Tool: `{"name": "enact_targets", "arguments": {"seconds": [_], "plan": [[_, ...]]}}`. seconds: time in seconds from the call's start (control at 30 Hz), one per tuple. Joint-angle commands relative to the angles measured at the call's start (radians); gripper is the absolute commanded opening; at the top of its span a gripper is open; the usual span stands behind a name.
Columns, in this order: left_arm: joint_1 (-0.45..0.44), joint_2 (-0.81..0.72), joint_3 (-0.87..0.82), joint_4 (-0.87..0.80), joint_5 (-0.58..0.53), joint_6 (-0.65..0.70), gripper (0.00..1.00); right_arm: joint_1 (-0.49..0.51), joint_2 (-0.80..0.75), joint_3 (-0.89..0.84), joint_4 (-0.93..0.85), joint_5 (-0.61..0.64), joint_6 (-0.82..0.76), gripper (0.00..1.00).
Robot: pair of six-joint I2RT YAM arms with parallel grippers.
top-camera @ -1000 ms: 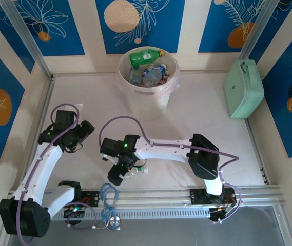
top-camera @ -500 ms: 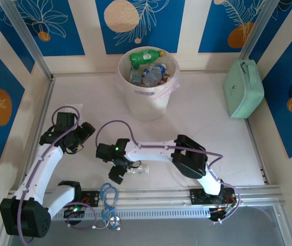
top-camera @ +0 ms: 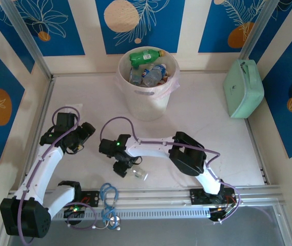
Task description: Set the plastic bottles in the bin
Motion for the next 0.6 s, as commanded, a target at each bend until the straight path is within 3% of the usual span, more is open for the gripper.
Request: {"name": "enact_targets", "arguments": {"seconds": [0.0,0.23,0.4,0.57], "plan": [[0.013,-0.008,-0.006,0.018,0.027,-0.014,0.85,-0.001,-0.106,-0.016,0.008,0.009,0.031,0.7],[0.011,0.002,0.054,0.015,0.04,0.032,0.84,-0.047,-0.317,0.133,-0.051,0.047,0.144,0.69],[-0.009,0.006,0.112,0.017,0.046,0.051,0.84,-0.184,-0.376,0.461,-0.166,0.038,0.239,0.67],[-0.05,0.026,0.132,0.035,0.05,0.042,0.84,-0.379,-0.259,0.872,-0.227,-0.02,0.341,0.66]]}}
